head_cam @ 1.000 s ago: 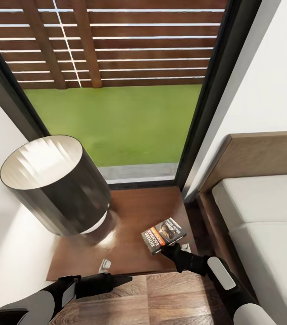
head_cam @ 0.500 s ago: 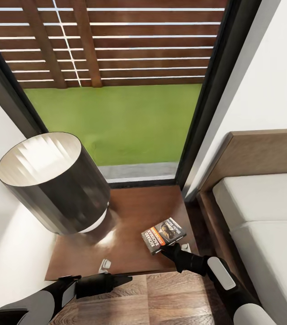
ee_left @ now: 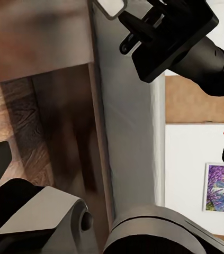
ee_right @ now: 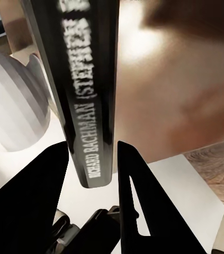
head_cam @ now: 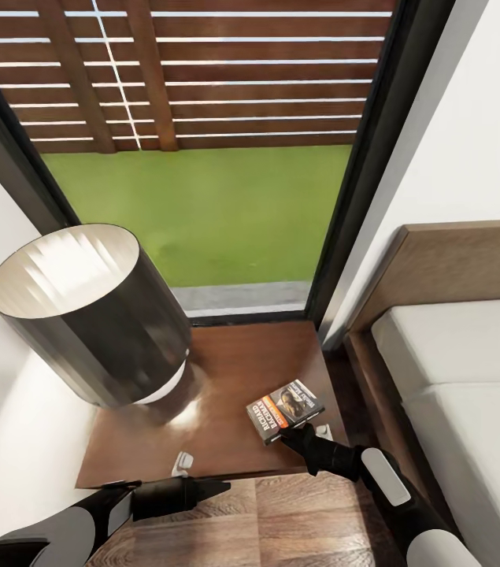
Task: In the bedroom, move the book from the bed onto either nightstand, and place the two sandals side by side next to the bed.
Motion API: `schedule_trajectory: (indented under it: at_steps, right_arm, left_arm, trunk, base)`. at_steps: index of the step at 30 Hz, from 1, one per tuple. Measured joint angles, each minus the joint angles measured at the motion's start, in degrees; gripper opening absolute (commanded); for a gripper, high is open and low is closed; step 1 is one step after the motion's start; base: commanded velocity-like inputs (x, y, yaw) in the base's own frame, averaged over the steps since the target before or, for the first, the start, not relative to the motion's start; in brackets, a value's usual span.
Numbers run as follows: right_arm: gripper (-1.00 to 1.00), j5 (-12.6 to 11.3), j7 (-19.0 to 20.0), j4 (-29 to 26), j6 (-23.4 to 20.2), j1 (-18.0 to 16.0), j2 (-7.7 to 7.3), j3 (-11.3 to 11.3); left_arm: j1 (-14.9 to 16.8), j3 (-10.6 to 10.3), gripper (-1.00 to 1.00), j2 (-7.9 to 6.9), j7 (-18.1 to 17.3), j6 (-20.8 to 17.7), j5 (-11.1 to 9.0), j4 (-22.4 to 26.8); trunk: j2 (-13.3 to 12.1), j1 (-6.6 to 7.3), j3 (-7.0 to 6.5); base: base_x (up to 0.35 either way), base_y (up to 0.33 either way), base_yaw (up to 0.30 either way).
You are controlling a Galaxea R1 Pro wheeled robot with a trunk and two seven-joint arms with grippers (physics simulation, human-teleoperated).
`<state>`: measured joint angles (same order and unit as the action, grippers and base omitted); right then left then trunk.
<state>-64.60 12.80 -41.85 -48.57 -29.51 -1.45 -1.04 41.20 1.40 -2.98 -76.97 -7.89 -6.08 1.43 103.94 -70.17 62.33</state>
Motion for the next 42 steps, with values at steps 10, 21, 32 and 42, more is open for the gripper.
schedule_trajectory:
  at_steps: [10,21,32,42]
  right_arm:
    - [-1.00,0.0,0.0,0.0,0.0,0.0,0.00,0.0]
    - [-1.00,0.0,0.0,0.0,0.0,0.0,0.00,-0.1]
    - [-1.00,0.0,0.0,0.0,0.0,0.0,0.00,-0.1]
    - [-1.00,0.0,0.0,0.0,0.0,0.0,0.00,-0.1]
  left_arm:
    - [0.0,0.0,1.00,-0.01,0.0,0.0,0.0,0.0]
    - [0.0,0.0,1.00,-0.01,0.0,0.0,0.0,0.0]
    - [0.0,0.0,1.00,-0.01,-0.1,0.1,0.0,0.0]
    - [0.0,-0.1,1.00,0.58,-8.7,1.3,1.3,0.0]
  trunk:
    - [0.0,0.02,0.00]
    - [0.0,0.02,0.00]
    - [0.0,0.00,0.00]
    - [0.0,0.00,0.00]
  base:
    - [0.075,0.000,0.000]
    - [0.066,0.000,0.000]
    - [0.030,0.000,0.000]
    - [0.000,0.000,0.000]
